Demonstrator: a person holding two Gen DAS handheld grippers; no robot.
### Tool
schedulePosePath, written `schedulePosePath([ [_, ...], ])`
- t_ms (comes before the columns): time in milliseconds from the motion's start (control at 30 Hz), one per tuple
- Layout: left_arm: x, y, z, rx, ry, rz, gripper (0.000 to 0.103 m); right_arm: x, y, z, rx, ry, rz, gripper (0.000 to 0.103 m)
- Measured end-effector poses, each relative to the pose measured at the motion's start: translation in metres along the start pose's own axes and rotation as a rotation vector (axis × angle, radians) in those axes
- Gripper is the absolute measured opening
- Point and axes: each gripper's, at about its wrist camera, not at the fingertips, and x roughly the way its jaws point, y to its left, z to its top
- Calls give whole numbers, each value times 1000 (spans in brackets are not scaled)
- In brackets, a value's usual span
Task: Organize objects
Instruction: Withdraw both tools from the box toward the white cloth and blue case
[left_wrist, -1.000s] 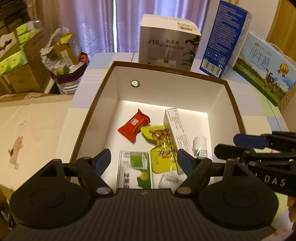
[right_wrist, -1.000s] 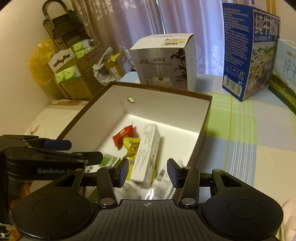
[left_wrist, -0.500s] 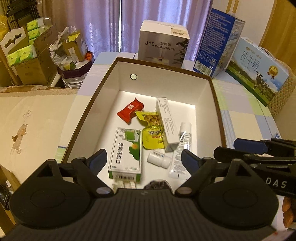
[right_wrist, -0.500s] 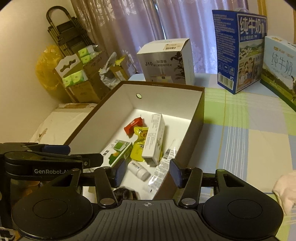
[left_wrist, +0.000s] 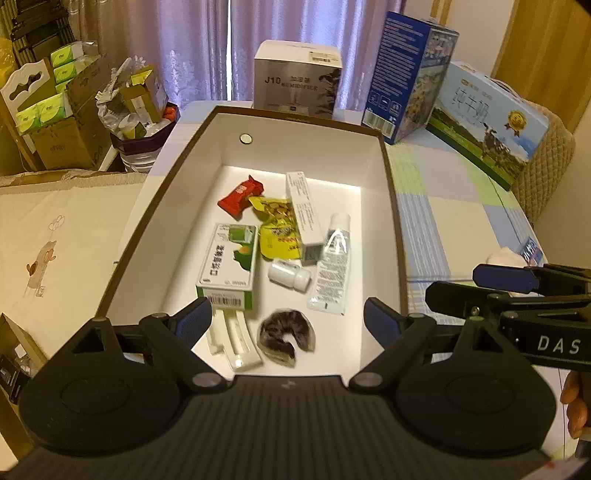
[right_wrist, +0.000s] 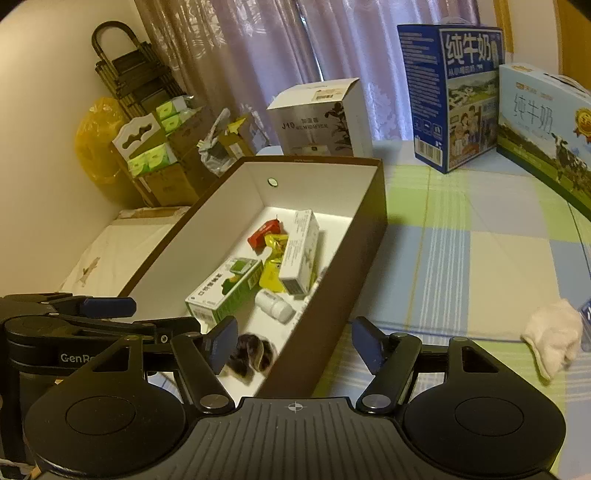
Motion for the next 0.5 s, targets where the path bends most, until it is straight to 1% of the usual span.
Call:
schedulePosePath([
  [300, -14, -23, -16, 17, 4, -6, 88, -25, -14, -18, 21, 7, -13, 68],
  [500, -19, -39, -27, 24, 18, -14, 88, -38, -28, -29, 35, 26, -20, 68],
])
